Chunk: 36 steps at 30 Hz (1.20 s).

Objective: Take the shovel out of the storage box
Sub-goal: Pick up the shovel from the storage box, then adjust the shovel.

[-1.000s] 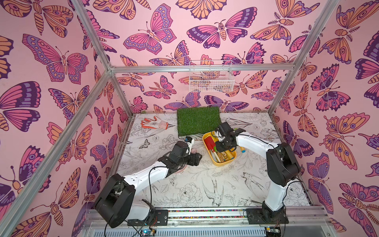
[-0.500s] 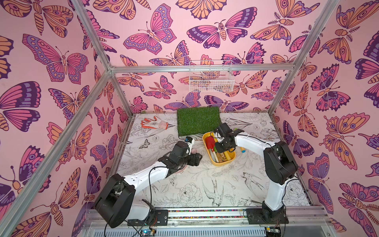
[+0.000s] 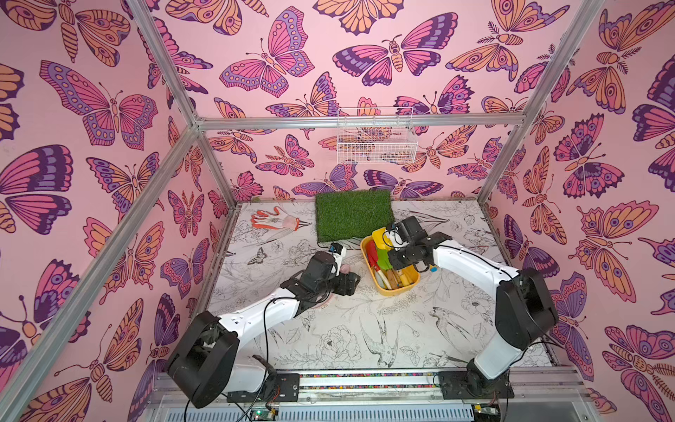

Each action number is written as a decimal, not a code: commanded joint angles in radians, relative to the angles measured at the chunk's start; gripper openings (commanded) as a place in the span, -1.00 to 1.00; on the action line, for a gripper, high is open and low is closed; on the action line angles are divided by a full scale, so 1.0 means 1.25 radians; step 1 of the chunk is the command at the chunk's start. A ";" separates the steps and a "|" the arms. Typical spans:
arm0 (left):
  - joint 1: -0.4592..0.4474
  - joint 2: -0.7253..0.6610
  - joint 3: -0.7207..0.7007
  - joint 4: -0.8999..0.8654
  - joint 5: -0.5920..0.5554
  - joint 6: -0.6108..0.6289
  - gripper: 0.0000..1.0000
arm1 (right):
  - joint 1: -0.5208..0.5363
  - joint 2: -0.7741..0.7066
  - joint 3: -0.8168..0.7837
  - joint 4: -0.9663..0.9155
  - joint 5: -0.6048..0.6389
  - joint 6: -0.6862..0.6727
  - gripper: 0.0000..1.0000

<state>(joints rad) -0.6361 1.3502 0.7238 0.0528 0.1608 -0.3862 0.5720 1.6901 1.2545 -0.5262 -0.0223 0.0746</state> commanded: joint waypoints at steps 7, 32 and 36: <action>-0.007 -0.032 -0.015 0.008 0.010 -0.002 0.63 | 0.004 -0.063 -0.024 0.024 -0.005 0.027 -0.80; -0.007 -0.098 0.066 0.131 0.113 -0.268 0.46 | 0.079 -0.340 -0.193 0.108 -0.304 0.180 -0.82; -0.007 -0.083 0.065 0.182 0.120 -0.319 0.35 | 0.088 -0.366 -0.213 0.125 -0.312 0.182 -0.82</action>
<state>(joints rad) -0.6418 1.2289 0.7948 0.2150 0.2882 -0.7170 0.6701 1.2575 1.0031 -0.4179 -0.3809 0.2855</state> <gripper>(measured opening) 0.684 0.274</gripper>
